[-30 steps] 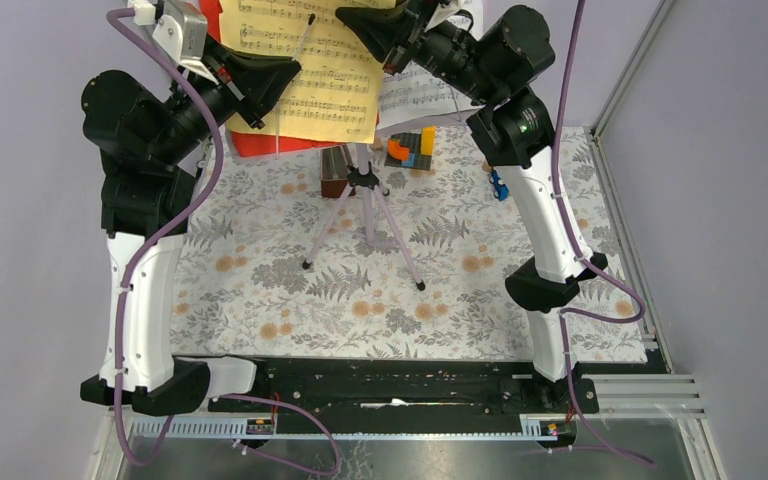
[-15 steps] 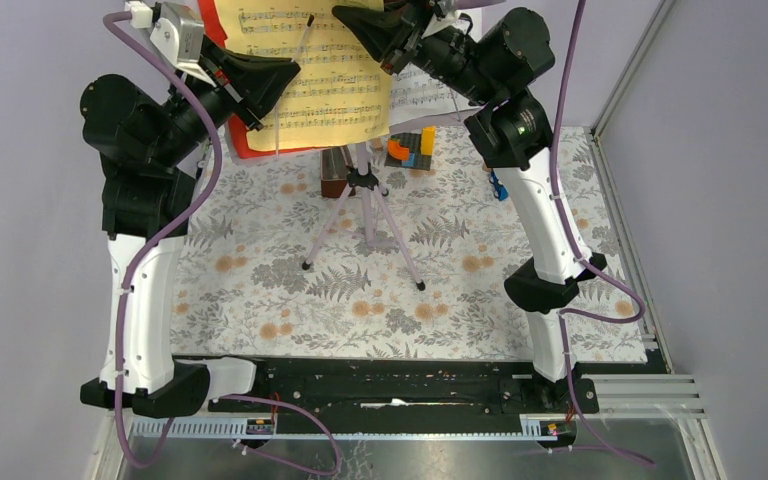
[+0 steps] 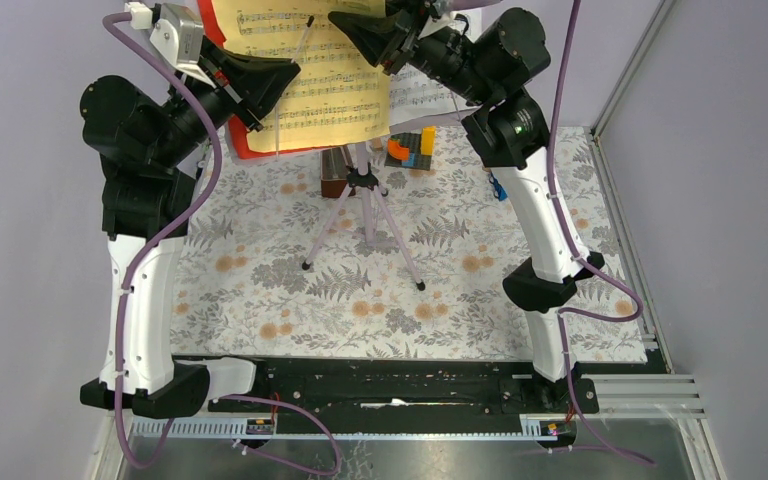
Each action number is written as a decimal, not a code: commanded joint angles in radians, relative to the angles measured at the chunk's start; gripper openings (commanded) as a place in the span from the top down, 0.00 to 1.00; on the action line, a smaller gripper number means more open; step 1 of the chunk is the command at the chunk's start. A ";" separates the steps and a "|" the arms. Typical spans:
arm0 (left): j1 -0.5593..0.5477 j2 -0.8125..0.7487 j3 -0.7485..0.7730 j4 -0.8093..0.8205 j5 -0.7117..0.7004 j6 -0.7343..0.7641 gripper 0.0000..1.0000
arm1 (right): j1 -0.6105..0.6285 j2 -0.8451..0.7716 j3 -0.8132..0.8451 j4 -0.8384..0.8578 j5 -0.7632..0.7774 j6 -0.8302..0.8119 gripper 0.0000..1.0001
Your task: Set up the instrument practice props
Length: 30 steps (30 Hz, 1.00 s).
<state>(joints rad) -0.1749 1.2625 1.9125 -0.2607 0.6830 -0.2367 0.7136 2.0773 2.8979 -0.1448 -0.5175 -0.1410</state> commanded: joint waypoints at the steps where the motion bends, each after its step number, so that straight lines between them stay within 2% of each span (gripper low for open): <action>1: 0.002 -0.037 0.012 0.087 0.017 -0.004 0.99 | 0.012 -0.012 0.029 0.019 -0.004 -0.022 0.69; 7: 0.003 -0.031 0.023 0.084 -0.023 0.005 0.94 | 0.012 -0.024 0.029 0.005 -0.002 -0.031 0.58; 10: 0.003 -0.029 0.026 0.081 -0.040 0.007 0.87 | 0.012 -0.028 0.029 -0.002 -0.003 -0.034 0.57; 21: 0.005 -0.022 0.036 0.082 -0.046 0.005 0.78 | 0.012 -0.037 0.029 -0.011 0.003 -0.045 0.54; 30: 0.005 -0.021 0.039 0.081 -0.050 -0.001 0.75 | 0.012 -0.043 0.035 -0.015 0.020 -0.059 0.42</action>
<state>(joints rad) -0.1726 1.2625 1.9114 -0.2588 0.6384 -0.2298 0.7139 2.0766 2.8979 -0.1761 -0.5156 -0.1833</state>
